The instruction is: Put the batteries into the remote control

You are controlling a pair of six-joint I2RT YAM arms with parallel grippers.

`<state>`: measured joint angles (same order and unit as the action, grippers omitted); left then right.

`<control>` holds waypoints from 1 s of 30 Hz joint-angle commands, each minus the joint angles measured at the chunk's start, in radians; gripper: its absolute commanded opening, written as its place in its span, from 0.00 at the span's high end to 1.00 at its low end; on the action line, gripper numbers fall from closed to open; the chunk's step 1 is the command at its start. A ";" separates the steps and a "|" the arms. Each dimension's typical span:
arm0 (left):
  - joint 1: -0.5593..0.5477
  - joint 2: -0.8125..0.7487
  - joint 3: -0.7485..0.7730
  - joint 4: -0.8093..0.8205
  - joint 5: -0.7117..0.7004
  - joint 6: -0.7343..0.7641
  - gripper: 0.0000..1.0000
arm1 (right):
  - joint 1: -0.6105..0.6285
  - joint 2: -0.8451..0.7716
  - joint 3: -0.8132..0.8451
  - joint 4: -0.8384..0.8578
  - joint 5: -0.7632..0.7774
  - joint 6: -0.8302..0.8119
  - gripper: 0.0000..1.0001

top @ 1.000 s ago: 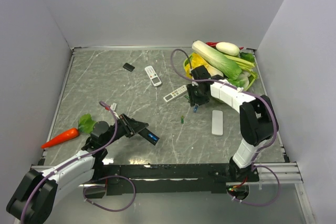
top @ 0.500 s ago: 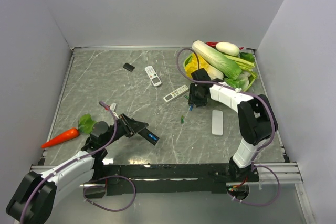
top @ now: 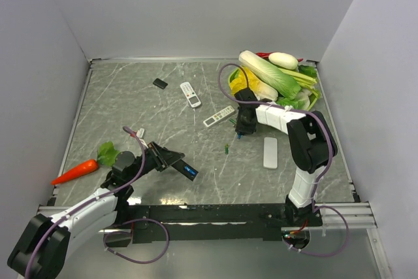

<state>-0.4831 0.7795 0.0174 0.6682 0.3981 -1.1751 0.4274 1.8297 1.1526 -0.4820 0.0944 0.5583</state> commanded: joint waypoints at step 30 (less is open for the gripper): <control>-0.003 0.027 -0.053 0.151 0.033 -0.087 0.99 | 0.454 -0.576 -0.206 0.362 -0.088 -0.336 1.00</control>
<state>-0.4831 0.8227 0.0174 0.7513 0.4217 -1.2400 0.7738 1.3865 1.0100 -0.3279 0.0944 0.3283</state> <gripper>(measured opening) 0.227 0.168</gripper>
